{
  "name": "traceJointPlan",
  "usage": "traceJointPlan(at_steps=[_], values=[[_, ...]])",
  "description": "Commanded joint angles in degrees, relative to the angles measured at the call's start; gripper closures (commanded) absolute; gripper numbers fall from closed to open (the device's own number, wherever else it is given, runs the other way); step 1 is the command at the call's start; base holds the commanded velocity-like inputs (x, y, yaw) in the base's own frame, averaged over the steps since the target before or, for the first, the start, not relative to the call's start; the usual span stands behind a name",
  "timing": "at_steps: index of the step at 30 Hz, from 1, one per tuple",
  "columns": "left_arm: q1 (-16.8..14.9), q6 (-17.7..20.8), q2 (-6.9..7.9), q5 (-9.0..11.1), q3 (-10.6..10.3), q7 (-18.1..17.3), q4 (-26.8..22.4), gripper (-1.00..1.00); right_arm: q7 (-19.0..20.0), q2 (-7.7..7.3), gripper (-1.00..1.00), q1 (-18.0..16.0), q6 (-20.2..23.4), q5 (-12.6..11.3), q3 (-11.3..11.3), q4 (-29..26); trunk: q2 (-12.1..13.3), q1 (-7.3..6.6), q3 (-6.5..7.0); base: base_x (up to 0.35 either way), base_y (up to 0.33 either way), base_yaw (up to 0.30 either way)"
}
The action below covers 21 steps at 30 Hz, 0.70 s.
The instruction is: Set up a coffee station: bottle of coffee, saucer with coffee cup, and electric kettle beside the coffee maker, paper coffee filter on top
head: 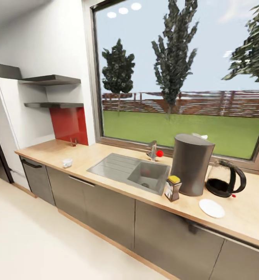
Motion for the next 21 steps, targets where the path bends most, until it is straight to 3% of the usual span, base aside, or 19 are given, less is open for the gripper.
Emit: traceJointPlan(at_steps=[1,21], values=[[-0.04,-0.19,0.03,0.61,-0.40,-0.24,0.10,-1.00,-0.22,0.01,-1.00,0.00,0.08,-0.59,0.47,-0.05,-0.04,0.04,-0.02,0.145,0.305,0.278],[0.13,-0.28,0.20,0.62,-0.37,-0.25,0.19,-1.00,-0.13,0.01,-1.00,-0.01,0.13,-0.64,0.39,-0.09,-0.04,0.04,-0.02,0.213,0.279,0.275]])
